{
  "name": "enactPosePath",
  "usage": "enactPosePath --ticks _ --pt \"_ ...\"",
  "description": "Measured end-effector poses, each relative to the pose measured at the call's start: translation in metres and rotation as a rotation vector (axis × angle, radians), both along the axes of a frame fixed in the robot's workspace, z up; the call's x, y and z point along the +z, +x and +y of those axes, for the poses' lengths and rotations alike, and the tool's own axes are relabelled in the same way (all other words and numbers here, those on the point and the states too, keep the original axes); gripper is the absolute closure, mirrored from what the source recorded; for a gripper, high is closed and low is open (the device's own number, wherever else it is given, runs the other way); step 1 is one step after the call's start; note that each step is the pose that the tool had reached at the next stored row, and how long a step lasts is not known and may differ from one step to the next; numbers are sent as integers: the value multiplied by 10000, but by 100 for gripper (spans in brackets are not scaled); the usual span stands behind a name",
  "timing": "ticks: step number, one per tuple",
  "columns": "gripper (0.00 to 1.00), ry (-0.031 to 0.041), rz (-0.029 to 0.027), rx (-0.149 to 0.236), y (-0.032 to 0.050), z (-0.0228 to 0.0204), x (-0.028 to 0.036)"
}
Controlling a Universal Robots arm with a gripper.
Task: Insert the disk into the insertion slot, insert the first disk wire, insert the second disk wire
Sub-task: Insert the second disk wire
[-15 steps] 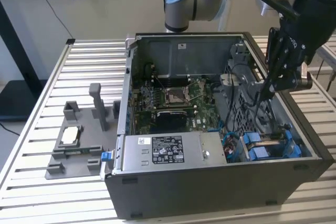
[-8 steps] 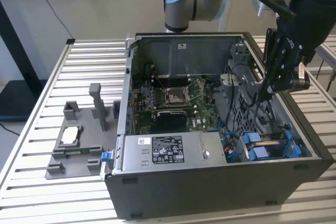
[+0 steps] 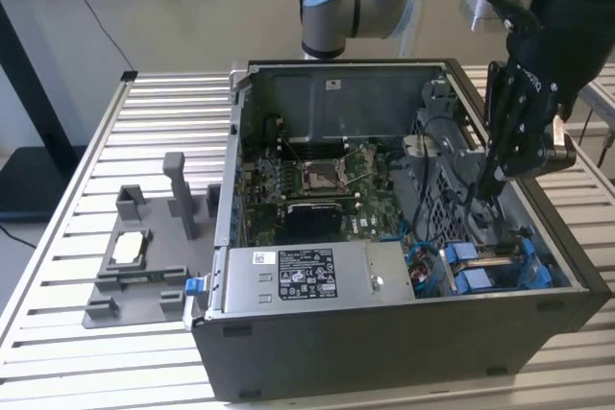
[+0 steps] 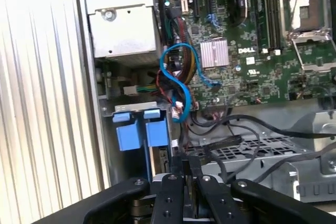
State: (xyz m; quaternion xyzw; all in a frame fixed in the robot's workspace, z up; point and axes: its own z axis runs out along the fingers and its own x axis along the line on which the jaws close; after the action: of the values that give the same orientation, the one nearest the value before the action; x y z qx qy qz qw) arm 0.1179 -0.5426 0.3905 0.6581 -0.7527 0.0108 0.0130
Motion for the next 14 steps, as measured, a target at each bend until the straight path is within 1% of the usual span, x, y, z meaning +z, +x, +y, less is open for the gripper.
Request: enactPosePath --ticks 1,2,3,4,5,6,7,9,14 --pt "84 -93 -29 29 -2 0 -1" --pt "84 -155 -90 60 -4 1 -3" --pt "84 -199 -174 90 -6 1 -4" --pt "84 -222 -258 120 -8 1 -8" --pt "84 -227 -334 157 -10 1 -15" --pt "84 -229 -390 204 -13 1 -21" --pt "84 -230 -434 273 -15 1 -27" --pt "84 -230 -506 448 -17 2 -36" --pt "84 -225 -653 805 -21 -5 -59"
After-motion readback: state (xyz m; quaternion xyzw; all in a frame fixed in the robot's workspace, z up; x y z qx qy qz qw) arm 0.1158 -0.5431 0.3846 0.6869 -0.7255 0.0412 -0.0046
